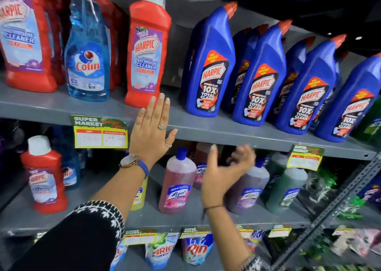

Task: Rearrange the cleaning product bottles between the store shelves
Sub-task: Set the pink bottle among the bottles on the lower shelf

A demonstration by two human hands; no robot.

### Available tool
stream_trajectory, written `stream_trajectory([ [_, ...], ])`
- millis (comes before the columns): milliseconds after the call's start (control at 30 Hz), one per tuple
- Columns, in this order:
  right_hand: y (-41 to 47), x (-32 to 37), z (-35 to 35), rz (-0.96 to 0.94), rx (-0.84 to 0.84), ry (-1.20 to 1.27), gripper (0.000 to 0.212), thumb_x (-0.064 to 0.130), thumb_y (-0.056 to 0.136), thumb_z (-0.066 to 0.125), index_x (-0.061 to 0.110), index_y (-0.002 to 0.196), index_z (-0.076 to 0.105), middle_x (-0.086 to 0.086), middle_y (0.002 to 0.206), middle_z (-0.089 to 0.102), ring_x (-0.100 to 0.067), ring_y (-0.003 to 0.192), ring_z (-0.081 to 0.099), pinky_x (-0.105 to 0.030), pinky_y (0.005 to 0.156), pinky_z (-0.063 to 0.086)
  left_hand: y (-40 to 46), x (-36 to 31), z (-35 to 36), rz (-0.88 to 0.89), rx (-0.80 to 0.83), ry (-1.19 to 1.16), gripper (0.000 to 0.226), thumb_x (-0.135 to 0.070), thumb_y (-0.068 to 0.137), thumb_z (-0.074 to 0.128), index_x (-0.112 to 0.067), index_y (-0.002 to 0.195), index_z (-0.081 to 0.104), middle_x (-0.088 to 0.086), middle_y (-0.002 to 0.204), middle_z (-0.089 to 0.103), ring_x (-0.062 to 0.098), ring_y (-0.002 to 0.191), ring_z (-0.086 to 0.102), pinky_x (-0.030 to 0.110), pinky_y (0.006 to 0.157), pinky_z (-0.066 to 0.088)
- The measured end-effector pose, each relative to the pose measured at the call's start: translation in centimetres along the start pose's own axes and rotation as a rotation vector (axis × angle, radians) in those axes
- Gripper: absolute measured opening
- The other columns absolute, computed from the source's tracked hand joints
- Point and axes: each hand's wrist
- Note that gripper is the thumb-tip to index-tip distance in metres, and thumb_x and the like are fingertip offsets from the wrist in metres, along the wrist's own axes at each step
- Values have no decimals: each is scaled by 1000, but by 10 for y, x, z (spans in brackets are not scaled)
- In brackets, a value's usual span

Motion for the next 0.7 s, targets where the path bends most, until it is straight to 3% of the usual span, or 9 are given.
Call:
stream_trajectory([
  [100, -49, -37, 5, 200, 212, -175, 87, 32, 61, 80, 19, 135, 36, -9, 131, 47, -28, 117, 44, -54, 100, 36, 0, 0, 0, -1, -7, 14, 71, -38, 95, 33, -7, 151, 4, 13, 153, 18, 26, 142, 11, 34, 117, -1],
  [167, -65, -56, 15, 331, 390, -301, 111, 37, 54, 87, 22, 144, 24, -8, 147, 35, -27, 134, 30, -49, 109, 26, 1, 1, -1, 3, -16, 17, 66, -38, 96, 31, -6, 150, 10, 14, 151, 23, 28, 140, 16, 34, 117, -1],
  [300, -84, -86, 31, 515, 619, -452, 132, 45, 48, 88, 33, 147, 1, -11, 157, 6, -29, 144, 10, -63, 109, 12, 1, 0, -2, 1, 9, 22, 60, -41, 101, 13, -7, 150, 6, 13, 152, 16, 28, 140, 16, 34, 117, 0],
  [400, -94, -96, 33, 529, 616, -463, 128, 39, 51, 87, 36, 146, 0, -12, 155, 14, -33, 140, 20, -62, 110, 15, 1, 0, -2, -4, 21, 27, 60, -42, 101, 11, -7, 149, 8, 12, 152, 15, 28, 140, 15, 35, 116, 0],
  [533, -91, -101, 32, 471, 549, -398, 118, 32, 50, 87, 28, 144, 16, -16, 140, 34, -38, 126, 36, -50, 104, 35, 1, 1, -2, 6, 12, 33, 60, -40, 100, 21, -5, 148, 12, 14, 151, 22, 29, 139, 18, 35, 117, 1],
  [600, -82, -104, 28, 467, 519, -386, 116, 28, 50, 88, 24, 144, 19, -18, 137, 35, -40, 123, 37, -48, 103, 33, 1, 1, -2, 6, 12, 34, 63, -39, 97, 29, -5, 148, 12, 14, 151, 26, 28, 139, 18, 35, 117, 0],
  [700, -60, -114, 16, 420, 453, -414, 116, 27, 49, 88, 22, 143, 21, -22, 137, 35, -42, 121, 38, -48, 103, 32, 2, 0, -2, 0, 12, 44, 61, -39, 99, 24, -6, 148, 12, 13, 151, 22, 28, 140, 15, 35, 117, 2],
])
Point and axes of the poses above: each hand's wrist, its own y-axis towards the middle knuckle, its own z-axis out of the palm, x = y × z
